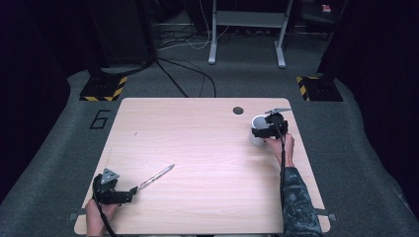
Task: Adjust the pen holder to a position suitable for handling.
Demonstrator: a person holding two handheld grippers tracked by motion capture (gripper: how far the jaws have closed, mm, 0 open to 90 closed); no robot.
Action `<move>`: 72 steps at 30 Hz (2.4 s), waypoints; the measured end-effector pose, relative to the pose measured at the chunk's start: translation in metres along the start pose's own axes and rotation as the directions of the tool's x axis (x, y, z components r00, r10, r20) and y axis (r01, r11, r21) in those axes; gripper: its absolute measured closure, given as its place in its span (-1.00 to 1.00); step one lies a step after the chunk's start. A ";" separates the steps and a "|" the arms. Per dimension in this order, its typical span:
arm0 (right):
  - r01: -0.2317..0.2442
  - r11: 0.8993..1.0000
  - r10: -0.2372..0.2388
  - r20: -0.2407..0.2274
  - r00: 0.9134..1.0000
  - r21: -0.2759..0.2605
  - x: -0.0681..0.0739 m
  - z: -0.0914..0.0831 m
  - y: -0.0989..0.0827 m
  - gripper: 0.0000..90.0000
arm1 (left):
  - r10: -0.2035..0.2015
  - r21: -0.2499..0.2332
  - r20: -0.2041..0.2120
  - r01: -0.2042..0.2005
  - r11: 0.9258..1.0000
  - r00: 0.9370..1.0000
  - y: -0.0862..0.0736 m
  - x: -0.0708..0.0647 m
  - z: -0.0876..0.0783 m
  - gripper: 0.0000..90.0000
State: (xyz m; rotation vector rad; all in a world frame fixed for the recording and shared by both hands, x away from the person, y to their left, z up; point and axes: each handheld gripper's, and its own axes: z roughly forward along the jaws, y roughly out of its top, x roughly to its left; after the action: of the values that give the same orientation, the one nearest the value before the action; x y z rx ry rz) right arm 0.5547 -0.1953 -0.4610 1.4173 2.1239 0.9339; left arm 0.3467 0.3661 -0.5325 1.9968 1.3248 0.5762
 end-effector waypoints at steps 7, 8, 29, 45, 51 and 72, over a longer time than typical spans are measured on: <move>0.034 0.999 -0.034 -0.030 0.999 0.009 0.012 0.000 0.001 -0.87 | 0.000 0.000 0.000 0.000 1.000 1.000 0.000 0.000 0.000 -0.98; 0.034 0.999 -0.033 -0.033 0.999 0.006 0.015 0.000 0.000 -0.87 | 0.000 0.000 0.000 0.000 1.000 1.000 0.000 0.000 0.000 -0.98; 0.128 0.992 -0.127 -0.128 0.984 -0.002 0.067 0.000 -0.003 -0.87 | 0.009 0.012 0.014 -0.009 1.000 1.000 0.000 0.000 -0.001 -0.97; 0.209 0.978 -0.209 -0.205 0.956 -0.019 0.115 0.002 -0.004 -0.87 | 0.005 -0.004 0.010 -0.005 1.000 1.000 0.000 0.000 0.000 -0.97; 0.247 0.969 -0.246 -0.235 0.940 -0.027 0.131 0.002 -0.005 -0.87 | 0.005 -0.004 0.009 -0.005 1.000 1.000 0.000 0.000 0.000 -0.97; 0.283 0.959 -0.279 -0.289 0.916 -0.031 0.168 -0.004 -0.012 -0.87 | 0.006 -0.003 0.010 -0.006 1.000 1.000 0.000 0.000 0.000 -0.97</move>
State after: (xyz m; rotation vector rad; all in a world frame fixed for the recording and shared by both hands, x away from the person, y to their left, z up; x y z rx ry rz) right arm 0.4791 -0.0452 -0.4632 0.9862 2.4683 1.0670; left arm 0.3466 0.3659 -0.5327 1.9991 1.3117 0.5704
